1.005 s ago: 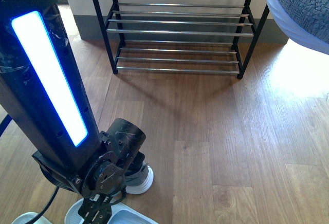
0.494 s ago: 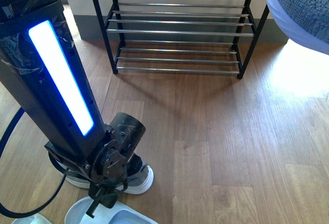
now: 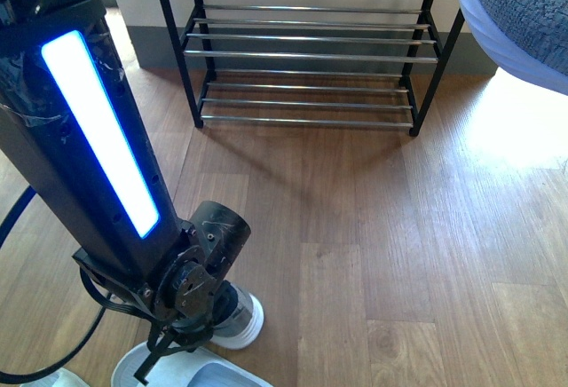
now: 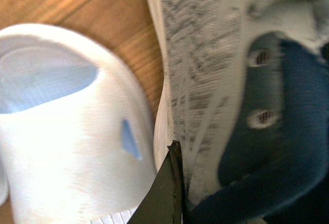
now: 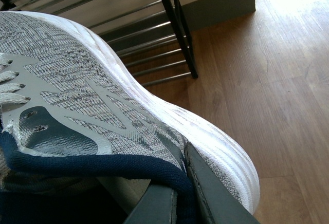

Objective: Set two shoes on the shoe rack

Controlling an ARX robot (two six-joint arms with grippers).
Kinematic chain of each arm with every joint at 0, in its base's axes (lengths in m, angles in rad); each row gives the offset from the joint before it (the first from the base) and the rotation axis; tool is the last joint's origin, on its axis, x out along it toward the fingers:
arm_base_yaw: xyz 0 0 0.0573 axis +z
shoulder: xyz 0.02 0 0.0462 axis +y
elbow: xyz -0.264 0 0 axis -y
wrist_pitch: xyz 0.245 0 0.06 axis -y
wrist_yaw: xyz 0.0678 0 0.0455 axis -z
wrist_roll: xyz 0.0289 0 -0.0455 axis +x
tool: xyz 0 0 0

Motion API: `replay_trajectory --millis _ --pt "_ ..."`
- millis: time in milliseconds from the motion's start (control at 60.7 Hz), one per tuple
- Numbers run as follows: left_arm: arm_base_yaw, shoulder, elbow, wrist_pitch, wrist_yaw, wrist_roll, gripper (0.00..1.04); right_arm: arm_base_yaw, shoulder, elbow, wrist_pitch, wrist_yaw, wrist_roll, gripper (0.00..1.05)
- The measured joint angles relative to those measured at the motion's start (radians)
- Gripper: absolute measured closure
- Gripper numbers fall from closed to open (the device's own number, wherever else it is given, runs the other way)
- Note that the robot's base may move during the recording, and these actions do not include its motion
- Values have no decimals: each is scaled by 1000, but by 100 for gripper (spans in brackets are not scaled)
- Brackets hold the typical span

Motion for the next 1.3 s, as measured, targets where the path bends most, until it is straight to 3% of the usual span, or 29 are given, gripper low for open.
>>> replay_trajectory --millis 330,511,676,989,1302 --pt "17 -404 -272 70 -211 340 103 0 0 0 0 0 0 103" --pt "41 -821 -542 88 -350 498 103 0 0 0 0 0 0 103" --pt "42 -1261 -710 -65 -414 586 103 0 0 0 0 0 0 103" --pt "-52 -1920 -726 -529 -616 695 103 0 0 0 0 0 0 103" --pt "-58 -1956 -723 -539 -620 710 103 1 0 0 0 -2 0 103"
